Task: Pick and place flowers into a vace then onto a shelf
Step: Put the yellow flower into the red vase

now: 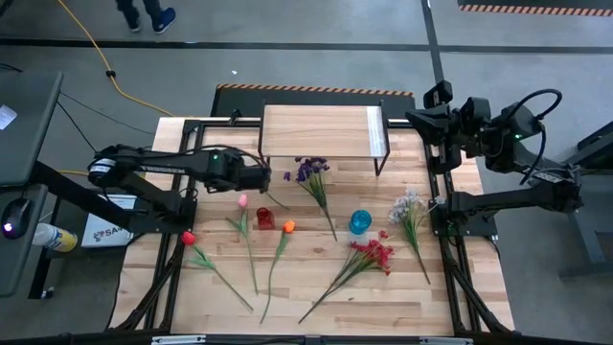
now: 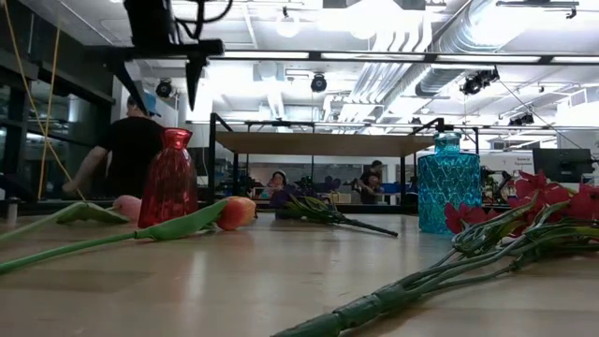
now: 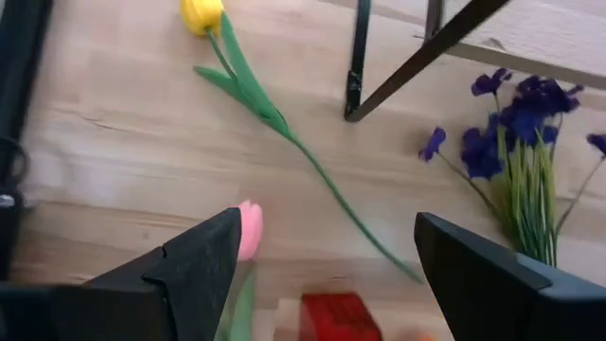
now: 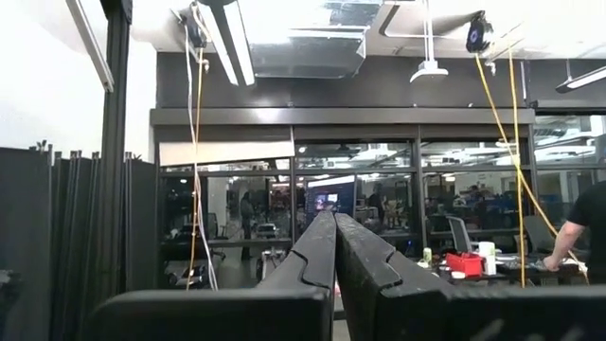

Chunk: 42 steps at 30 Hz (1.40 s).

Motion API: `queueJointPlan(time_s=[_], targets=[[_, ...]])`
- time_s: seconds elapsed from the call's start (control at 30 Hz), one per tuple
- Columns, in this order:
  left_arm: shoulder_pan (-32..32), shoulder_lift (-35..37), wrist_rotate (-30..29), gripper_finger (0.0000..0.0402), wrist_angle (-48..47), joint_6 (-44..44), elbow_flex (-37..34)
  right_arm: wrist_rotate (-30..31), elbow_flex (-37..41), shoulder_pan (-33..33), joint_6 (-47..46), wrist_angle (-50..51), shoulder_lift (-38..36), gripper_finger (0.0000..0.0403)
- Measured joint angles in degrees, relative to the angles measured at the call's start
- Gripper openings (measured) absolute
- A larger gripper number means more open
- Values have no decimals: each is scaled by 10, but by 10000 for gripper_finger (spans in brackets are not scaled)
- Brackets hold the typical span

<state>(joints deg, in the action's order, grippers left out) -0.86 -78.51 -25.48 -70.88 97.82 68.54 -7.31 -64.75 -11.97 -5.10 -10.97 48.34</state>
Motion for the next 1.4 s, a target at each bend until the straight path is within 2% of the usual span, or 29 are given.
queueJointPlan(time_s=[0.27,0.53,0.63,0.87,1.0,1.1,1.23,1.4], targets=[[-43,-6,37,347,127,-12,-69,-28,0,0,0,43,-1,0],[-57,-7,78,346,225,36,-153,-30,0,0,12,52,-1,0],[-57,-7,83,346,234,51,-170,-30,0,0,26,52,-1,0],[-77,-41,84,346,262,73,-174,-27,0,0,40,52,-1,0],[-105,-75,88,346,329,35,-174,-27,0,0,41,53,0,0],[-125,-98,117,346,371,-1,-174,-27,0,0,41,57,0,0],[-131,-132,148,346,375,-12,-174,-27,0,0,38,57,-1,0],[-131,-145,145,346,363,-8,-174,-27,0,0,39,57,-1,0]])
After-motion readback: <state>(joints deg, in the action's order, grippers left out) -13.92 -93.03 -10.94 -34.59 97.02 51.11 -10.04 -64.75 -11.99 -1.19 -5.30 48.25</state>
